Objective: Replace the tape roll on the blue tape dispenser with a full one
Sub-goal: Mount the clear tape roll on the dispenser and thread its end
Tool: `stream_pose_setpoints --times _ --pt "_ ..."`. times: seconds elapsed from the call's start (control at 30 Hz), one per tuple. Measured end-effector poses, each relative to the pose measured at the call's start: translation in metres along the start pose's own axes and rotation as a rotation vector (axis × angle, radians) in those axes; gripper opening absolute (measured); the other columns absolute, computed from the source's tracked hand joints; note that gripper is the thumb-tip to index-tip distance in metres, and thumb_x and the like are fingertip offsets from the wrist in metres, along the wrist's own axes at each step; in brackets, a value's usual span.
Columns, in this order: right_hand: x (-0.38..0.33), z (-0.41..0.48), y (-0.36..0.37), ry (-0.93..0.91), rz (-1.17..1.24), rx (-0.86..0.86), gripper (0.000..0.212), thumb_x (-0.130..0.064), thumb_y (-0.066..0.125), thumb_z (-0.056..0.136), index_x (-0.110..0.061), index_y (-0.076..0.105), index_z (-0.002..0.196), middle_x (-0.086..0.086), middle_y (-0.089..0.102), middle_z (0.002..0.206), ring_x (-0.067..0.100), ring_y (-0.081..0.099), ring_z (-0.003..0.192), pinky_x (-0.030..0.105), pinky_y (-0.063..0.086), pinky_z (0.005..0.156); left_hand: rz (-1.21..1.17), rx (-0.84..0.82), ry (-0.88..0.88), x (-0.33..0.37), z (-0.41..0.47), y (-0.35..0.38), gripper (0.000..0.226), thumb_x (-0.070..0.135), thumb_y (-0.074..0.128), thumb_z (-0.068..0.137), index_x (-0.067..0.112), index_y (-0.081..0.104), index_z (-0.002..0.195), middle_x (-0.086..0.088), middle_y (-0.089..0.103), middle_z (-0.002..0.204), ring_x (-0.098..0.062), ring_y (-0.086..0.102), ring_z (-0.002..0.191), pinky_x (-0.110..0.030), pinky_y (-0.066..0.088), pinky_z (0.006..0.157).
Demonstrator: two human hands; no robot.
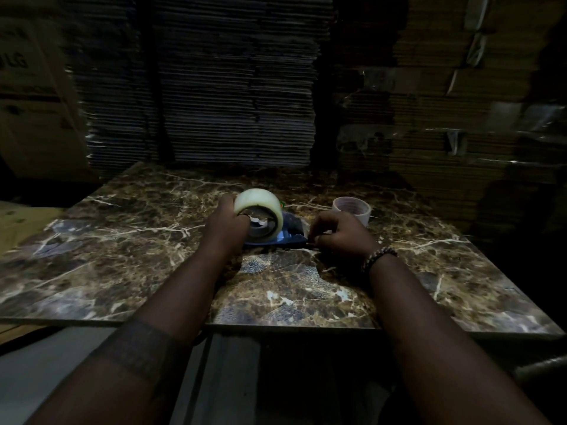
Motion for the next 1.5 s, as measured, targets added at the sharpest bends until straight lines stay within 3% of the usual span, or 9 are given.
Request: stream_pose_setpoints --times 0.17,0.53,0.73,0.93,1.03,1.13,1.27,1.37,1.5 --pt "0.000 0.002 0.000 -0.042 -0.108 0.041 0.012 -0.011 0.079 0.083 -0.021 0.073 0.082 -0.006 0.075 0.085 0.008 0.072 0.081 0.028 0.061 0.069 -0.023 0.016 0.004 0.004 -0.004 -0.003 0.054 0.031 0.047 0.069 0.016 0.053 0.121 -0.015 0.063 0.107 -0.036 0.060 0.096 -0.040 0.046 0.077" --pt "0.001 0.005 0.000 -0.072 -0.199 0.083 0.027 -0.004 0.080 0.080 -0.028 0.070 0.076 -0.011 0.075 0.080 0.000 0.070 0.080 0.023 0.058 0.073 -0.037 0.022 0.006 0.003 -0.004 -0.003 0.055 0.032 0.048 0.068 0.013 0.057 0.119 -0.014 0.064 0.106 -0.032 0.059 0.095 -0.037 0.043 0.074" --pt "0.002 0.007 0.000 -0.079 -0.233 0.105 0.031 -0.006 0.081 0.081 -0.032 0.065 0.073 -0.012 0.072 0.079 0.003 0.069 0.080 0.028 0.058 0.073 -0.037 0.023 -0.029 -0.003 0.000 0.000 0.034 0.016 0.058 0.089 0.011 0.057 0.122 -0.012 0.059 0.105 -0.030 0.055 0.095 -0.035 0.037 0.075" --pt "0.002 0.005 0.004 -0.038 -0.155 0.082 0.016 -0.014 0.080 0.085 -0.026 0.070 0.086 -0.009 0.073 0.088 0.010 0.071 0.084 0.039 0.065 0.075 -0.045 0.031 -0.053 -0.005 0.002 -0.002 0.057 0.032 0.044 0.068 0.006 0.057 0.117 -0.015 0.059 0.107 -0.030 0.054 0.092 -0.035 0.036 0.074" --pt "0.001 0.006 0.007 -0.011 -0.131 0.078 0.010 -0.015 0.080 0.088 -0.024 0.075 0.092 -0.009 0.074 0.092 0.012 0.072 0.087 0.044 0.065 0.079 -0.046 0.023 -0.076 -0.006 0.001 0.000 0.057 0.034 0.044 0.068 0.007 0.056 0.117 -0.016 0.059 0.109 -0.031 0.054 0.094 -0.035 0.037 0.075" --pt "-0.003 0.008 0.005 -0.030 -0.209 0.069 0.006 -0.017 0.080 0.089 -0.020 0.081 0.095 -0.016 0.062 0.091 0.010 0.064 0.089 0.037 0.058 0.086 -0.037 0.016 -0.095 -0.007 0.002 0.001 0.053 0.032 0.049 0.077 0.009 0.054 0.124 -0.017 0.059 0.114 -0.032 0.055 0.098 -0.036 0.038 0.077" --pt "-0.003 0.009 0.003 -0.033 -0.242 0.075 0.007 -0.019 0.079 0.091 -0.020 0.083 0.096 -0.003 0.065 0.103 0.019 0.065 0.101 0.040 0.057 0.092 -0.027 0.022 -0.095 -0.009 0.003 0.001 0.050 0.034 0.050 0.080 0.013 0.054 0.125 -0.020 0.062 0.120 -0.036 0.059 0.104 -0.040 0.045 0.081" --pt "0.001 0.010 0.002 0.007 -0.213 0.074 0.008 -0.018 0.079 0.090 -0.019 0.083 0.097 -0.001 0.071 0.106 0.018 0.068 0.100 0.039 0.059 0.091 -0.021 0.021 -0.103 -0.008 0.001 0.000 0.057 0.039 0.046 0.072 0.017 0.054 0.124 -0.019 0.064 0.120 -0.038 0.060 0.106 -0.047 0.051 0.092" --pt "0.001 0.008 0.001 0.013 -0.143 0.086 0.008 -0.012 0.077 0.091 -0.019 0.082 0.092 -0.003 0.077 0.094 0.009 0.071 0.089 0.032 0.059 0.080 -0.013 0.017 -0.118 -0.006 -0.001 -0.001 0.059 0.038 0.046 0.072 0.016 0.054 0.126 -0.020 0.063 0.121 -0.039 0.060 0.107 -0.048 0.051 0.093"
Point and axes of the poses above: each hand's wrist, its own z-axis towards the middle knuckle, its own y-axis out of the palm, x = y × z, the point moved 5 cm from there along z, towards the middle knuckle
